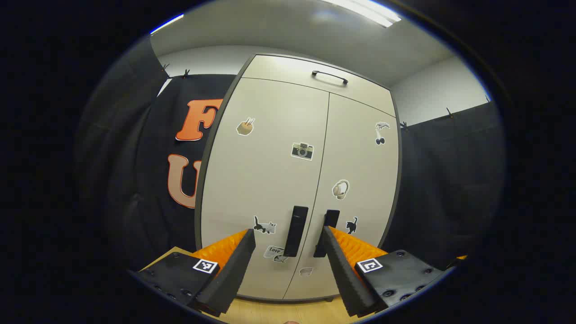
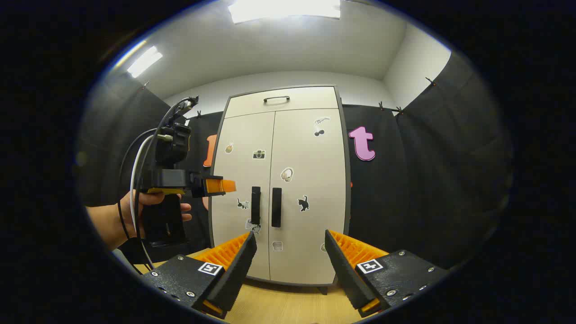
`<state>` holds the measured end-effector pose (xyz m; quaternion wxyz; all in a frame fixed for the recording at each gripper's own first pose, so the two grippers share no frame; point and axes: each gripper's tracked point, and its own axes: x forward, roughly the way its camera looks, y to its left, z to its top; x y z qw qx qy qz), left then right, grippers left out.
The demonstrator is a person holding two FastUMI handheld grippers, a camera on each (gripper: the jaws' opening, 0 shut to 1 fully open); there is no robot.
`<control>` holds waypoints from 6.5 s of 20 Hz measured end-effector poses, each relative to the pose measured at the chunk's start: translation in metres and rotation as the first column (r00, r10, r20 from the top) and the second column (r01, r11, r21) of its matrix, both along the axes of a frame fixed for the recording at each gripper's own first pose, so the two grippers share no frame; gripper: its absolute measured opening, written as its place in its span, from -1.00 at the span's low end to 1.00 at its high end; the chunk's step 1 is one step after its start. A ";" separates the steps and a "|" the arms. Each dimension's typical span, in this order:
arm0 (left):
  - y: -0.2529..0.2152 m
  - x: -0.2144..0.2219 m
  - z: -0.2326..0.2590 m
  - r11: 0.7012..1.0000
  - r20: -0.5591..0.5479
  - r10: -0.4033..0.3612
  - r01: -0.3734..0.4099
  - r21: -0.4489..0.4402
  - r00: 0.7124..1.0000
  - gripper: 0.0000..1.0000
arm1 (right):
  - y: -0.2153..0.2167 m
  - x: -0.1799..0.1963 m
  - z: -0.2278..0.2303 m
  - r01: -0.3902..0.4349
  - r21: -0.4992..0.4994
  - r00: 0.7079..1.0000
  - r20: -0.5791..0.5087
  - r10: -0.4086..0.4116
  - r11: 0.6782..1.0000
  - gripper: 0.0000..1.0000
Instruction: Open the right door of the double-door shoe cabinet with the right hand, and open the left door with the left hand.
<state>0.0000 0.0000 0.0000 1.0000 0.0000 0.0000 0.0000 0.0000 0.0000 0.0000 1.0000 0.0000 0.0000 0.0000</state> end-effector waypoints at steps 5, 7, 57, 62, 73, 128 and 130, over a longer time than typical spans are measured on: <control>-0.007 0.001 0.002 1.000 0.001 -0.009 0.009 0.013 1.000 0.93 | 0.009 0.003 0.007 -0.021 0.060 1.000 0.013 0.020 0.998 0.84; -0.007 0.002 0.000 1.000 -0.006 -0.008 0.009 0.019 1.000 0.93 | 0.013 0.006 -0.001 -0.023 0.055 1.000 -0.014 0.024 0.998 0.85; 0.087 0.006 -0.096 0.933 -0.081 0.179 -0.143 0.330 0.981 0.97 | 0.005 0.260 -0.074 -0.094 0.148 0.995 -0.024 0.099 0.984 0.76; 0.097 0.009 -0.109 0.926 -0.107 0.202 -0.154 0.343 0.974 0.95 | 0.016 0.285 -0.079 -0.111 0.137 0.993 -0.030 0.116 0.984 0.67; 0.111 0.006 -0.130 0.928 -0.159 0.246 -0.185 0.324 0.956 0.94 | 0.026 0.314 -0.094 -0.075 0.030 0.992 -0.100 0.078 0.997 0.40; 0.069 -0.008 -0.070 0.965 -0.058 0.169 -0.154 0.212 0.984 0.94 | -0.041 0.191 -0.061 0.065 0.048 0.979 -0.198 -0.054 0.997 -0.76; 0.063 -0.006 -0.072 0.968 -0.060 0.161 -0.146 0.203 0.985 0.95 | -0.055 0.187 -0.058 0.105 0.032 0.977 -0.189 -0.097 0.994 -0.81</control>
